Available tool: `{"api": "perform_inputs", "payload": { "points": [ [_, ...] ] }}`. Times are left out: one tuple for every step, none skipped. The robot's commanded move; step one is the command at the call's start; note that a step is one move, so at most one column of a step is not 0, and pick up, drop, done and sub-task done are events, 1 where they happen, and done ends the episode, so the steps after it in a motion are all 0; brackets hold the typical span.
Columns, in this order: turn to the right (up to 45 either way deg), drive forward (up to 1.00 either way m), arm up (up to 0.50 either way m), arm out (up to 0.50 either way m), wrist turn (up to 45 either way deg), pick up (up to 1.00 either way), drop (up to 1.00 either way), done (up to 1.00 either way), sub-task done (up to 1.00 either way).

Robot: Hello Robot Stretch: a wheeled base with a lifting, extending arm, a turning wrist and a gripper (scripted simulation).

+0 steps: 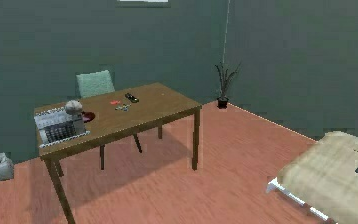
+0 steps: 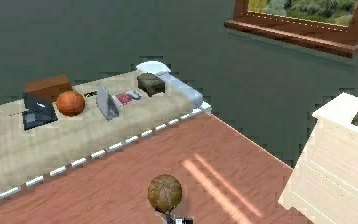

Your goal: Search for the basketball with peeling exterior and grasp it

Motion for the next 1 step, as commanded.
{"api": "perform_inputs", "payload": {
  "points": [
    [0.0,0.00,0.00,0.00,0.0,0.00,0.00,1.00,0.00]
  ]
}}
